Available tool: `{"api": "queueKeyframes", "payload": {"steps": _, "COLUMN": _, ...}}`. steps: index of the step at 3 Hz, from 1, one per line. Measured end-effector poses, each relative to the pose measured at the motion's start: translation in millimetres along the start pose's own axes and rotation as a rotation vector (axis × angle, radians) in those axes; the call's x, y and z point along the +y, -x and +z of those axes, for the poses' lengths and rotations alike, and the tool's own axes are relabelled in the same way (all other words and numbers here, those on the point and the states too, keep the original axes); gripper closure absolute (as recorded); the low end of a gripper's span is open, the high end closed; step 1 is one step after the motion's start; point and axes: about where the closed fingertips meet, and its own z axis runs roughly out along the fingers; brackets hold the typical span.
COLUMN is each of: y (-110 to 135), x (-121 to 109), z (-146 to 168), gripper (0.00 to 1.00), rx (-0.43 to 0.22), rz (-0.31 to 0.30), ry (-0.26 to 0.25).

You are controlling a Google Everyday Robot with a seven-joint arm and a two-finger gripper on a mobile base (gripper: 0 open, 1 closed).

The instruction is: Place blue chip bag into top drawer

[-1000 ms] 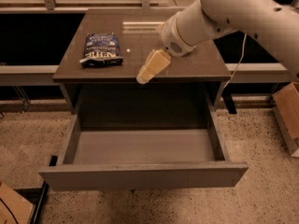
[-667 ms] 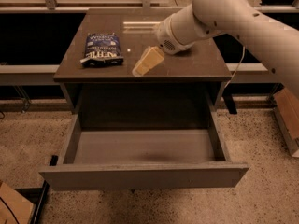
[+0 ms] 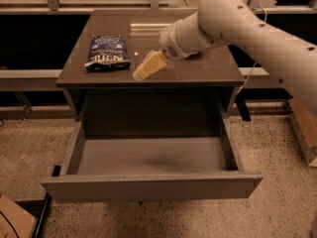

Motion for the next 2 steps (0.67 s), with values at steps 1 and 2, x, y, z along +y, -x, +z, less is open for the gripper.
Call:
{"api": "queueKeyframes", "payload": {"steps": 1, "y": 16.3, "x": -14.0, "z": 30.5, "gripper": 0.00, "rx": -0.104, "rz": 0.077, "ry": -0.010}}
{"api": "queueKeyframes", "payload": {"steps": 2, "y": 26.8, "x": -25.7, "z": 63.7, "gripper": 0.00, "rx": -0.169, "rz": 0.150, "ry": 0.000}}
